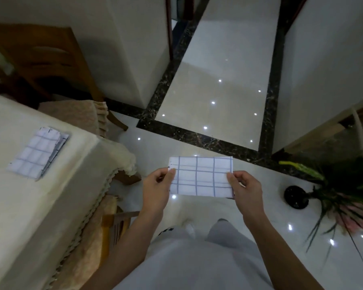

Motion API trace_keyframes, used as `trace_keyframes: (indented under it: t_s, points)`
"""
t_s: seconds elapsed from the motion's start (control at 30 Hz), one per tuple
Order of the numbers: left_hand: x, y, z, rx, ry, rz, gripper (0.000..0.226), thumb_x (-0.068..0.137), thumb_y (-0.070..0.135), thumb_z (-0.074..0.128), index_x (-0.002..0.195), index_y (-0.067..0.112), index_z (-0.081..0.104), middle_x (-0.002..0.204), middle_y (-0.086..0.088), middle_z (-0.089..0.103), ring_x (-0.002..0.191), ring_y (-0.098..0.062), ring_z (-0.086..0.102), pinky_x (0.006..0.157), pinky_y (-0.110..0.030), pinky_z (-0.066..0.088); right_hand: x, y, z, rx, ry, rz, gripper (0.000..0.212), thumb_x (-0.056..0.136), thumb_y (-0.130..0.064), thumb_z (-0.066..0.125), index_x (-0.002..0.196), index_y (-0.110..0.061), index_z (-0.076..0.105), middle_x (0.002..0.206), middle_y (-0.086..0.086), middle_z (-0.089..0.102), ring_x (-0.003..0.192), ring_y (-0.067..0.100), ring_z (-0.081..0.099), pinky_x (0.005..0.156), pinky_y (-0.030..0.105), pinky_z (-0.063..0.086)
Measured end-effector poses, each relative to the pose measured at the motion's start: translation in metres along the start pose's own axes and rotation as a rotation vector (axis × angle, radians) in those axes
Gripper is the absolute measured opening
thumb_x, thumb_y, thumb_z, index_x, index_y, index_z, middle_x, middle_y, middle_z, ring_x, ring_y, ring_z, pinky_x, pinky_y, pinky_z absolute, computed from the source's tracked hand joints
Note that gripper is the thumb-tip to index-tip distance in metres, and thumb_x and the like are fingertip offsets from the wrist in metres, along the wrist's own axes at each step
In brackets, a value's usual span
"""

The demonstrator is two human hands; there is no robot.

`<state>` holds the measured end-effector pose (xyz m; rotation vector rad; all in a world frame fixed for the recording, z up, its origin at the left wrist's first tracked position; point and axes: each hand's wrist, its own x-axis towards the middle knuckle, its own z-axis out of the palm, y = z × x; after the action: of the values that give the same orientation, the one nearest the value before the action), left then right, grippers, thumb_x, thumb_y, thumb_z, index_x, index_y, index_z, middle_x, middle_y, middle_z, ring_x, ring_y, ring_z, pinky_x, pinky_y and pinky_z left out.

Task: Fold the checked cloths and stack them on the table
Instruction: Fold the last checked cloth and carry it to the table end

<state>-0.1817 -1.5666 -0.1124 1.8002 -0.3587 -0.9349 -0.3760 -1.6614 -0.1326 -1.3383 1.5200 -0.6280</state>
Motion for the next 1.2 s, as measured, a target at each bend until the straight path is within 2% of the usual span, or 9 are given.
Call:
trace_keyframes:
  t_s: [0.1, 0.27, 0.47, 0.57, 0.77, 0.93, 1.0, 1.1, 1.2]
  points:
    - [0.026, 0.010, -0.007, -0.033, 0.079, -0.011, 0.017, 0.095, 0.020, 0.065, 0.082, 0.018, 0.075, 0.084, -0.012, 0.072, 0.075, -0.014, 0.063, 0.068, -0.024, 0.052, 0.034, -0.027, 0.023, -0.026, -0.083, -0.025, 0.011, 0.096, -0.029, 0.064, 0.086, -0.028, 0.067, 0.089, -0.009, 0.069, 0.088, 0.012, 0.066, 0.082, 0.046, 0.060]
    - [0.065, 0.027, -0.026, -0.106, 0.268, -0.068, 0.016, 0.096, 0.022, 0.064, 0.083, 0.027, 0.071, 0.085, 0.010, 0.072, 0.080, -0.002, 0.065, 0.066, -0.011, 0.049, 0.088, -0.069, 0.075, -0.100, -0.252, -0.090, 0.006, 0.095, -0.027, 0.065, 0.089, -0.025, 0.066, 0.093, -0.004, 0.068, 0.091, 0.012, 0.064, 0.083, 0.042, 0.059]
    - [0.121, 0.040, -0.059, -0.191, 0.516, -0.176, 0.012, 0.095, 0.024, 0.066, 0.086, 0.024, 0.073, 0.088, 0.004, 0.073, 0.081, -0.011, 0.063, 0.067, -0.026, 0.047, 0.149, -0.121, 0.159, -0.156, -0.502, -0.158, 0.015, 0.096, -0.023, 0.065, 0.084, -0.031, 0.060, 0.092, -0.007, 0.065, 0.090, 0.011, 0.062, 0.075, 0.030, 0.056]
    - [0.154, 0.055, -0.071, -0.183, 0.606, -0.220, 0.015, 0.096, 0.027, 0.064, 0.082, 0.031, 0.068, 0.090, 0.005, 0.070, 0.084, -0.010, 0.062, 0.069, -0.025, 0.049, 0.187, -0.151, 0.203, -0.205, -0.626, -0.206, 0.005, 0.096, -0.023, 0.063, 0.091, -0.024, 0.063, 0.094, -0.007, 0.064, 0.090, 0.009, 0.061, 0.070, 0.022, 0.052]
    - [0.210, 0.086, -0.093, -0.230, 0.790, -0.237, 0.017, 0.096, 0.023, 0.064, 0.081, 0.026, 0.072, 0.082, 0.005, 0.072, 0.074, -0.008, 0.061, 0.065, -0.020, 0.046, 0.242, -0.215, 0.283, -0.241, -0.811, -0.256, 0.008, 0.096, -0.025, 0.065, 0.089, -0.029, 0.065, 0.095, -0.002, 0.068, 0.091, 0.015, 0.064, 0.080, 0.036, 0.057]
    - [0.218, 0.094, -0.112, -0.356, 0.976, -0.253, 0.020, 0.097, 0.019, 0.064, 0.080, 0.024, 0.073, 0.067, 0.012, 0.069, 0.058, 0.001, 0.058, 0.052, -0.019, 0.044, 0.246, -0.247, 0.337, -0.309, -0.984, -0.328, 0.006, 0.096, -0.027, 0.065, 0.091, -0.025, 0.067, 0.097, 0.000, 0.070, 0.092, 0.017, 0.066, 0.079, 0.033, 0.056]
    - [0.214, 0.089, -0.123, -0.395, 1.048, -0.273, 0.014, 0.096, 0.020, 0.065, 0.085, 0.022, 0.074, 0.073, 0.007, 0.071, 0.064, -0.006, 0.061, 0.058, -0.029, 0.049, 0.238, -0.255, 0.356, -0.334, -1.046, -0.356, 0.008, 0.096, -0.026, 0.065, 0.088, -0.027, 0.066, 0.095, 0.001, 0.070, 0.091, 0.017, 0.066, 0.077, 0.032, 0.055]
    - [0.204, 0.082, -0.140, -0.466, 1.132, -0.297, 0.010, 0.094, 0.022, 0.067, 0.096, 0.018, 0.077, 0.090, -0.001, 0.076, 0.089, -0.023, 0.071, 0.079, -0.048, 0.058, 0.219, -0.264, 0.381, -0.365, -1.134, -0.397, 0.011, 0.096, -0.024, 0.064, 0.086, -0.026, 0.065, 0.091, -0.001, 0.068, 0.086, 0.014, 0.064, 0.071, 0.029, 0.053]
    - [0.193, 0.078, -0.158, -0.454, 1.174, -0.286, 0.014, 0.096, 0.022, 0.065, 0.100, 0.015, 0.076, 0.093, -0.002, 0.076, 0.093, -0.024, 0.070, 0.082, -0.043, 0.059, 0.197, -0.270, 0.403, -0.399, -1.179, -0.441, 0.012, 0.096, -0.023, 0.064, 0.085, -0.027, 0.064, 0.087, -0.009, 0.065, 0.081, 0.007, 0.061, 0.074, 0.032, 0.054]
